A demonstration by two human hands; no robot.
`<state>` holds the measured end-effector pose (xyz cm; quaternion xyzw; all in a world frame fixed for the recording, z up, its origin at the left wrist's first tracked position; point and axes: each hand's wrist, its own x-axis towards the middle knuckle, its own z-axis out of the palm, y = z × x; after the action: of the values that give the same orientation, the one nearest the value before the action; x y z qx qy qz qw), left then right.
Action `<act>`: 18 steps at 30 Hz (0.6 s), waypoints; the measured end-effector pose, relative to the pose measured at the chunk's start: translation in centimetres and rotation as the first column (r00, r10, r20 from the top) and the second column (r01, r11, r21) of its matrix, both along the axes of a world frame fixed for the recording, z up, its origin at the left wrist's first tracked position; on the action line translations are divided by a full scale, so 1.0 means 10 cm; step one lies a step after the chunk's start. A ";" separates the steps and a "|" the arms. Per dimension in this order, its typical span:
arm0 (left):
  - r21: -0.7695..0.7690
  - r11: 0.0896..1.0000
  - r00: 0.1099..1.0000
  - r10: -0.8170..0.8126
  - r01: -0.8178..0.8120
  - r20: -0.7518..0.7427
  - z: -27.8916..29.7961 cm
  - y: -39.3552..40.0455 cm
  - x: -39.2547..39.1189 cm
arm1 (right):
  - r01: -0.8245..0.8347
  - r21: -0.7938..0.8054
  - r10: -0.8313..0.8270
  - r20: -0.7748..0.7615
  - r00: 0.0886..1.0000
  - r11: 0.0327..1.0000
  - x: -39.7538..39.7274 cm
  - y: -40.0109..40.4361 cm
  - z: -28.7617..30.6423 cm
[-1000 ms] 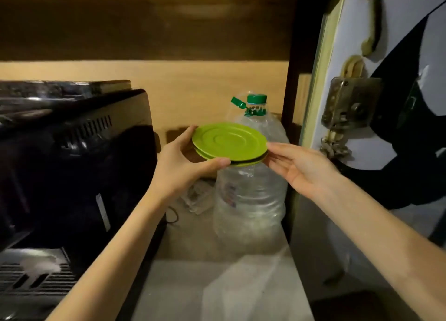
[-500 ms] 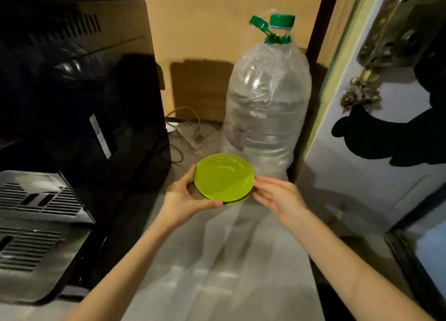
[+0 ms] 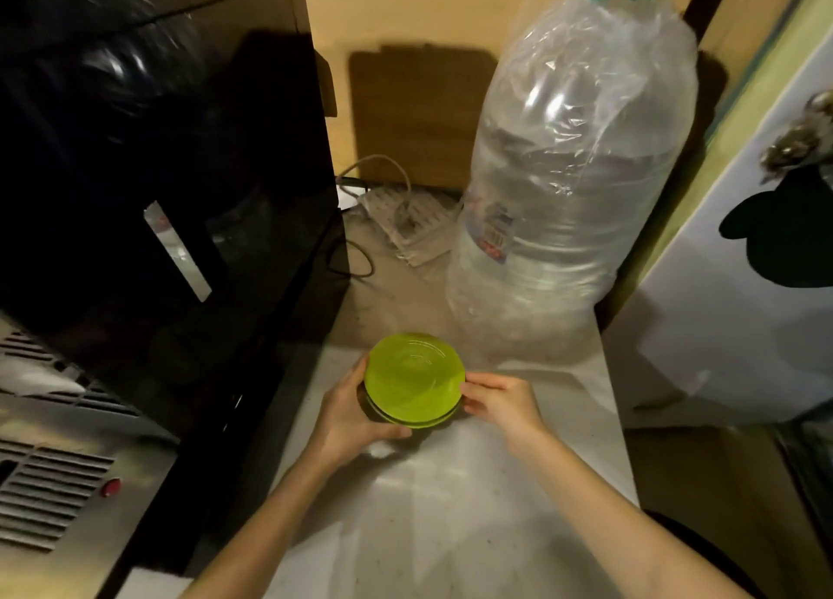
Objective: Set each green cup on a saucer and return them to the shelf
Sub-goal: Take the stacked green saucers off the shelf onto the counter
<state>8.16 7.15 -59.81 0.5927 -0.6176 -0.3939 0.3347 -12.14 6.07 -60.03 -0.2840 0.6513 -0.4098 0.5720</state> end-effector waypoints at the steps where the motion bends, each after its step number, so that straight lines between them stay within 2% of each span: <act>1: 0.005 1.000 1.000 0.007 -0.007 0.009 -0.03 -0.01 0.01 | -0.011 -0.001 0.011 -0.017 1.000 1.000 0.01 -0.04 -0.05; 9: 0.076 0.996 0.991 0.037 -0.047 0.132 -0.17 -0.05 0.08 | -0.150 -0.066 0.140 -0.141 0.980 0.987 0.09 -0.19 -0.21; 18: 0.069 0.996 0.977 0.040 -0.055 0.210 -0.24 0.00 0.05 | -0.158 -0.031 0.147 -0.215 0.965 0.987 0.06 -0.18 -0.32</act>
<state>8.71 7.18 -62.22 0.6574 -0.6198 -0.3443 0.2552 -11.53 4.27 -63.20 -0.3890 0.6747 -0.3475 0.5222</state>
